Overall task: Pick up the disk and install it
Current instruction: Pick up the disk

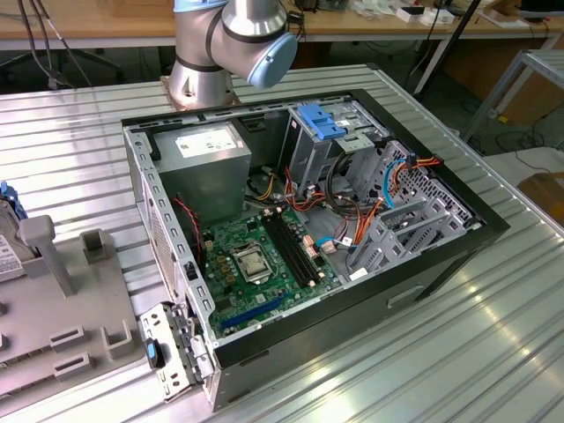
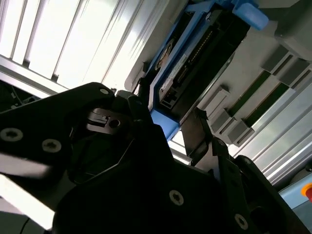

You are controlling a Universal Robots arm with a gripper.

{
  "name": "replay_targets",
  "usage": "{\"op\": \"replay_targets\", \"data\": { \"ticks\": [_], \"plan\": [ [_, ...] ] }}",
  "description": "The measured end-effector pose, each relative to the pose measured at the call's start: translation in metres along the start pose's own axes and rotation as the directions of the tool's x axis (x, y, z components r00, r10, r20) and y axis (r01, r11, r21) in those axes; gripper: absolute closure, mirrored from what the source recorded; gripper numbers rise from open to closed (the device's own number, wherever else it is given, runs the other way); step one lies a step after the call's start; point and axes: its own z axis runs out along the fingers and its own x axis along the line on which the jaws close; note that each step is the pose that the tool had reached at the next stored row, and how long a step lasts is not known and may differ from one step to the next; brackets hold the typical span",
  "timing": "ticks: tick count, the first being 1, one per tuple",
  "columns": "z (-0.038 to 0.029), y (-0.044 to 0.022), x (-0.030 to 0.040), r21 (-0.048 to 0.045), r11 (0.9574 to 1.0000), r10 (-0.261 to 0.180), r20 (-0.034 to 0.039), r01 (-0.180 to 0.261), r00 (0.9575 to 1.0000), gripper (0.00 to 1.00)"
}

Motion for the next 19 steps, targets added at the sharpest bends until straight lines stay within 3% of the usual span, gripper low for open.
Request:
{"op": "replay_targets", "data": {
  "ticks": [1, 7, 9, 19],
  "plan": [
    [0.0000, 0.0012, 0.0000, 0.0000, 1.0000, 0.000, 0.0000, 0.000, 1.0000, 0.49],
    [0.0004, 0.0034, 0.0000, 0.0000, 1.0000, 0.000, 0.0000, 0.000, 1.0000, 0.50],
    [0.0011, 0.0034, -0.0003, -0.0003, 1.0000, 0.000, -0.0002, 0.000, 1.0000, 0.63],
    [0.0026, 0.0035, -0.0006, -0.0001, 1.0000, 0.001, 0.0000, -0.001, 1.0000, 0.63]
  ]
}}
